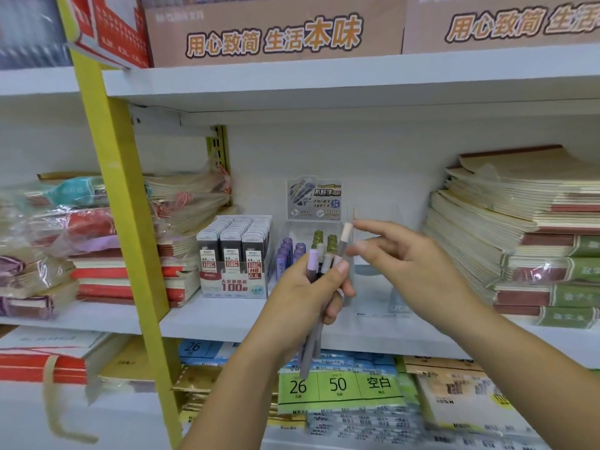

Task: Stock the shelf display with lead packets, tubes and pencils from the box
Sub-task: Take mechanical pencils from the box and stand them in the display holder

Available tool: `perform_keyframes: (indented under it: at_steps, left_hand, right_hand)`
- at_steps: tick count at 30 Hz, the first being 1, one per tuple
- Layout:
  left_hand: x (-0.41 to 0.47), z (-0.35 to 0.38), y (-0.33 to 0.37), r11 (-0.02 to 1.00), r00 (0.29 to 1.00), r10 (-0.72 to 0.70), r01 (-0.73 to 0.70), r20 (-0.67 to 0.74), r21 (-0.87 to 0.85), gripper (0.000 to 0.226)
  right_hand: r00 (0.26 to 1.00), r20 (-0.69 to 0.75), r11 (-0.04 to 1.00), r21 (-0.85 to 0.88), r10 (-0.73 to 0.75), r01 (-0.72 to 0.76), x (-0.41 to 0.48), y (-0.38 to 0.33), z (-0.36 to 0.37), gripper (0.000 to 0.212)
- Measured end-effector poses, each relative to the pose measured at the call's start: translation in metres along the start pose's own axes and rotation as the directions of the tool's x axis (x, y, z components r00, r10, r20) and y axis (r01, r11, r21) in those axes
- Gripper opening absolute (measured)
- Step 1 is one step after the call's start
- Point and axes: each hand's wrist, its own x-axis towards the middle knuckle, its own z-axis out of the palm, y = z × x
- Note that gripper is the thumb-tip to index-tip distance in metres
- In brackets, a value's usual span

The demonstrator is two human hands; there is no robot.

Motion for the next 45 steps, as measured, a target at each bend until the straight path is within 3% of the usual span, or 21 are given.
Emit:
perform_keyframes:
  at_steps: [2, 5, 7, 10, 13, 19, 29, 36, 43, 45]
  left_hand:
    - [0.003, 0.000, -0.004, 1.000, 1.000, 0.006, -0.006, 0.009, -0.011, 0.028]
    - [0.006, -0.003, -0.010, 1.000, 1.000, -0.011, 0.011, 0.000, -0.007, 0.032]
    - [0.008, -0.007, -0.015, 0.999, 0.999, -0.033, 0.033, -0.020, -0.029, 0.034]
    - [0.010, -0.016, -0.022, 0.999, 0.996, -0.039, 0.039, -0.085, -0.002, 0.030]
    - [0.013, -0.022, -0.024, 0.998, 0.992, -0.057, 0.053, -0.112, -0.038, 0.035]
    - [0.014, -0.024, -0.028, 0.997, 0.993, -0.069, 0.065, -0.094, -0.042, 0.028]
    - [0.014, -0.022, -0.032, 0.993, 0.993, -0.108, 0.105, -0.045, -0.055, 0.011]
    - [0.013, -0.021, -0.029, 0.995, 0.994, -0.087, 0.083, -0.067, -0.061, 0.016]
    - [0.010, -0.026, -0.024, 0.997, 0.992, -0.066, 0.060, -0.110, -0.055, 0.023]
    - [0.009, -0.027, -0.022, 0.998, 0.991, -0.060, 0.056, -0.119, -0.034, 0.027]
  right_hand:
    - [0.998, 0.056, 0.987, 0.152, 0.039, -0.047, 0.006, -0.004, 0.008, 0.024]
    - [0.997, 0.018, 0.966, 0.247, 0.077, -0.079, 0.017, -0.005, 0.010, 0.019]
    - [0.988, -0.117, 0.949, 0.309, 0.097, -0.057, 0.030, -0.007, 0.000, 0.012]
    - [0.925, -0.365, 0.916, 0.398, 0.106, 0.053, 0.056, -0.013, -0.027, 0.018]
    - [0.921, -0.389, 0.980, 0.175, -0.019, 0.094, 0.078, -0.007, -0.043, 0.023]
    - [0.995, -0.092, 0.968, -0.253, -0.034, 0.010, 0.102, 0.029, -0.027, 0.024]
    - [1.000, 0.011, 0.960, -0.280, -0.010, 0.013, 0.108, 0.056, -0.017, 0.022]
    - [0.999, -0.017, 0.928, -0.369, -0.051, 0.041, 0.112, 0.059, -0.012, 0.024]
    - [0.999, 0.028, 0.871, -0.490, 0.041, -0.022, 0.114, 0.057, -0.007, 0.013]
    - [1.000, 0.020, 0.838, -0.546, 0.006, 0.006, 0.111, 0.054, -0.007, 0.016]
